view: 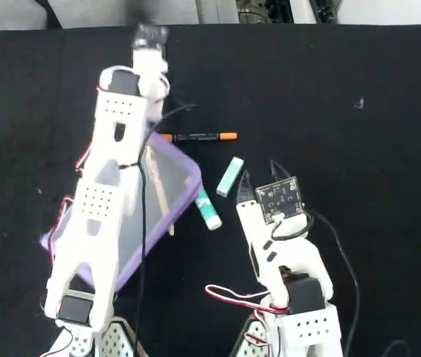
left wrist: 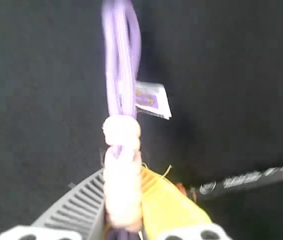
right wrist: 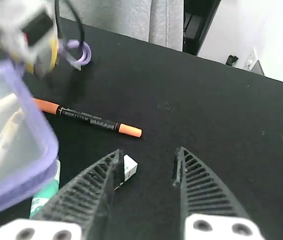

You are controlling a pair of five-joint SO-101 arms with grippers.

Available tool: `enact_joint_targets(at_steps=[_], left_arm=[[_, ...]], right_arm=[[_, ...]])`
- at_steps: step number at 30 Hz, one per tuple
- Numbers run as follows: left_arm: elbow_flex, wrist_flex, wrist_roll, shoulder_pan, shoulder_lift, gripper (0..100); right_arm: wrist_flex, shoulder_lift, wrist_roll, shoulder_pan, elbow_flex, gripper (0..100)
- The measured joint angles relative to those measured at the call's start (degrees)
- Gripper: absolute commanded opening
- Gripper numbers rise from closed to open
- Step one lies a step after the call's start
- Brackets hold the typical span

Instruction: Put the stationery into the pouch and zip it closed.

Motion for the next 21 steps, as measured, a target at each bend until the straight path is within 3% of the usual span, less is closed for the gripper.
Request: enact_joint_targets(at_steps=[12,16,21], left_arm=[[0.0,-0.1,-1.4,2.5,-30.2,3],[-0.1,4.8,-10.4,6.2,-39.5,3],[-0.1,7.7,-18.5,12.1,-48.8,3]], right_arm=[[-0.8,0.0,0.0,0.0,0.0,17.7],[-3.3,0.0,0.0,3.2,0.0,17.7],[-6.4,0.0,-0.9,12.8,-1.0,17.9]])
